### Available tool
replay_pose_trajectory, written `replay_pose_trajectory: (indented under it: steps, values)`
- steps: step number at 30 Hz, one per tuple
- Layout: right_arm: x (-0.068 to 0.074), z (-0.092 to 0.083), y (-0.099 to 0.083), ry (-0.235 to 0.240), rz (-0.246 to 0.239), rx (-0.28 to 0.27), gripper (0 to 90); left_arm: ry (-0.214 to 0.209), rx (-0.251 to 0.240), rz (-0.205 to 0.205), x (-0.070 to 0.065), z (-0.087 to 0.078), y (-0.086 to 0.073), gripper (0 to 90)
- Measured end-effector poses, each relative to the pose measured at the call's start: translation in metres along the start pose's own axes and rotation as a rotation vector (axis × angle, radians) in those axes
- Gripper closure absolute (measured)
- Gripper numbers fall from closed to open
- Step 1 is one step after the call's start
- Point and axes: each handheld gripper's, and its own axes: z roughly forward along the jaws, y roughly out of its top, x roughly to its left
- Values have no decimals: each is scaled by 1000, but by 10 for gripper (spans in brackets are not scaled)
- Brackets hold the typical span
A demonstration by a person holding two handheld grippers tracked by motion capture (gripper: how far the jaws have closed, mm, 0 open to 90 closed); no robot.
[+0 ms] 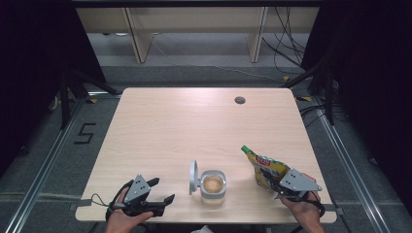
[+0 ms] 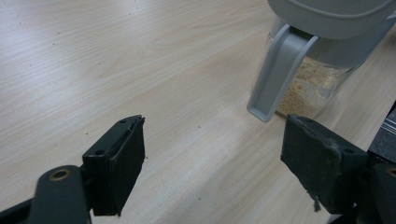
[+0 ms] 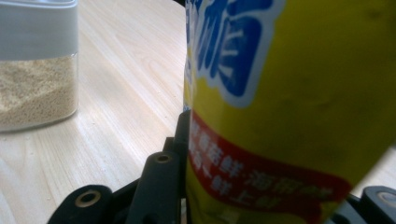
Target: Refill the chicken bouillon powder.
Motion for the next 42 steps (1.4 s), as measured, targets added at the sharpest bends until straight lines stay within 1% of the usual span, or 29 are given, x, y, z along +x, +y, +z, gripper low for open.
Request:
replay_pose_trajectory:
  steps: [2,4,5,6,8,9,10,13,14,15,16,17,18,21,23,25,26,27,28,29,30,31,32,33,35,36,37,38,42]
  values:
    - [-1,-1,-2,-5,35,-1,710,0,-10,-9,-1,0,0,210]
    - [-2,-3,-3,-19,56,-5,709,1,-6,-4,0,0,0,210]
    - [-2,-4,-3,-14,60,-2,708,-1,-12,-12,-1,0,0,210]
    - [-2,-4,-3,-23,56,-8,707,1,-1,2,0,0,0,210]
    - [-2,-6,-2,-25,74,7,703,3,-2,-2,0,0,0,210]
    - [0,-7,-2,-28,95,20,700,3,-5,-4,0,0,0,210]
    - [1,-7,-3,-38,106,18,699,5,-8,-6,0,0,0,210]
    - [3,-10,-2,-49,114,26,693,4,-6,-4,0,0,-1,210]
    - [2,-11,-3,-48,85,28,691,3,-5,-4,0,0,-1,210]
    - [3,-12,-4,-55,117,30,688,3,-5,-4,0,0,-1,210]
    - [4,-13,-5,-43,124,31,685,4,-5,-4,0,0,-1,210]
    - [5,-15,-6,-54,138,37,682,4,-6,-5,0,0,0,210]
    - [4,-15,-6,-47,133,32,679,5,-8,-8,0,0,-1,210]
    - [7,-20,-8,-61,140,43,669,3,-3,-4,0,0,-1,210]
    - [7,-23,-9,-60,157,52,658,3,-2,-3,0,0,0,210]
    - [7,-23,-10,-54,159,44,645,4,-3,-4,0,0,0,210]
    - [8,-26,-11,-60,172,59,640,4,-3,-4,0,0,0,210]
    - [10,-27,-11,-59,201,63,638,4,-3,-4,0,0,0,210]
    - [8,-27,-12,-60,174,55,633,4,-3,-4,0,0,0,210]
    - [9,-29,-13,-52,211,69,623,4,-2,-4,0,0,0,210]
    - [9,-29,-13,-50,216,70,610,3,-2,-3,0,0,0,210]
    - [8,-30,-14,-57,195,50,602,3,-4,-5,0,0,0,210]
    - [10,-32,-15,-64,218,64,593,3,-4,-6,0,0,0,210]
    - [9,-34,-15,-49,220,68,582,4,-3,-6,0,0,0,210]
    - [8,-36,-17,-58,228,52,555,3,1,-2,0,0,0,210]
    - [8,-36,-17,-50,239,46,551,2,0,-3,0,0,0,210]
    - [10,-38,-17,-48,266,54,534,3,-1,-3,0,0,0,210]
    - [9,-39,-18,-43,247,53,527,3,-3,-5,0,0,0,210]
    - [13,-43,-18,-47,250,79,456,4,0,-4,0,0,0,210]
